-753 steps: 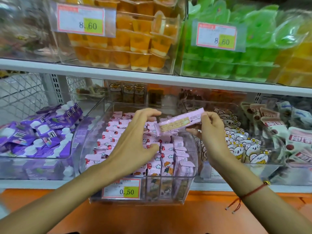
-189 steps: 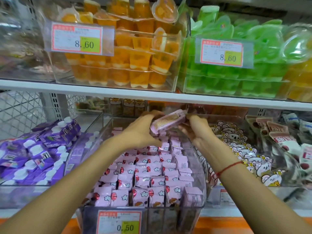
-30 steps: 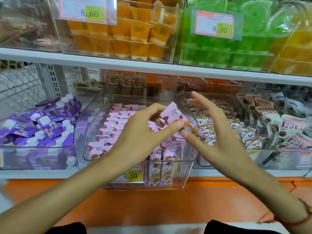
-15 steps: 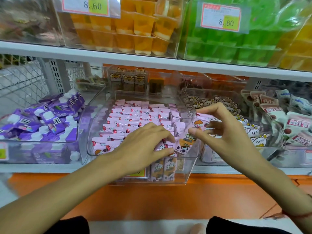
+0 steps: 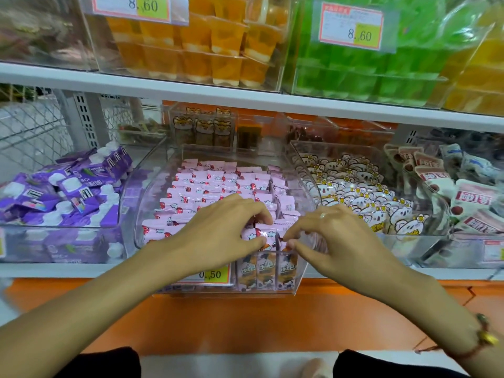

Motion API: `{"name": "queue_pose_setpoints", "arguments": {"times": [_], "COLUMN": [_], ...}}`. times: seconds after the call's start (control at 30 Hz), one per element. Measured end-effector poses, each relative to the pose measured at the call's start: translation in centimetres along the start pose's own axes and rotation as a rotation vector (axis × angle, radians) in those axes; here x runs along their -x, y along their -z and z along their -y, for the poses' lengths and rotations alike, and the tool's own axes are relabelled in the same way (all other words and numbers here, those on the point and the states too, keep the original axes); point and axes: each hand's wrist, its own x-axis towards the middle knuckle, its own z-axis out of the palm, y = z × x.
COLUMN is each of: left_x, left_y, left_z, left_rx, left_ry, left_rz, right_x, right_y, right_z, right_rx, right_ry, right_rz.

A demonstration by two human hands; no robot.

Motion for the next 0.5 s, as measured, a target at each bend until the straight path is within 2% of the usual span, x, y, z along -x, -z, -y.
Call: {"name": "queue_pose_setpoints", "arguments": {"times": [0.17,0.2,0.3,0.4,0.5], "left_x": [0.1,0.1,0.2,0.3,0.3], "left_y": [-0.7,-0.8,-0.8,-0.6,-0.4], "left_z": [-0.7,-0.7,-1.0,-1.0,-0.8], "left_rx": [0.001,-0.008,-0.016,-0.01,0.013], "left_ry": [-0.092,-0.112,-0.137,-0.14,-0.11], "left_rz": [0.087,0.11,0.135,0.137,0.131], "right_x": [-0.9,-1.4,-3.2,-4.5,-5.1], "right_y": [1.2,1.4,1.5,0.9,0.5], "right_z": [-1.4,-1.7,-2.1,-1.8,-1.6], "right_rx": [-0.09,-0.082,0.033,0.293,0.393], "right_ry": [-0.135,-0.153,-0.109,-0.01,0.013], "right_rz": [-0.236,-0.237,-0.046,0.132,0.18]}}
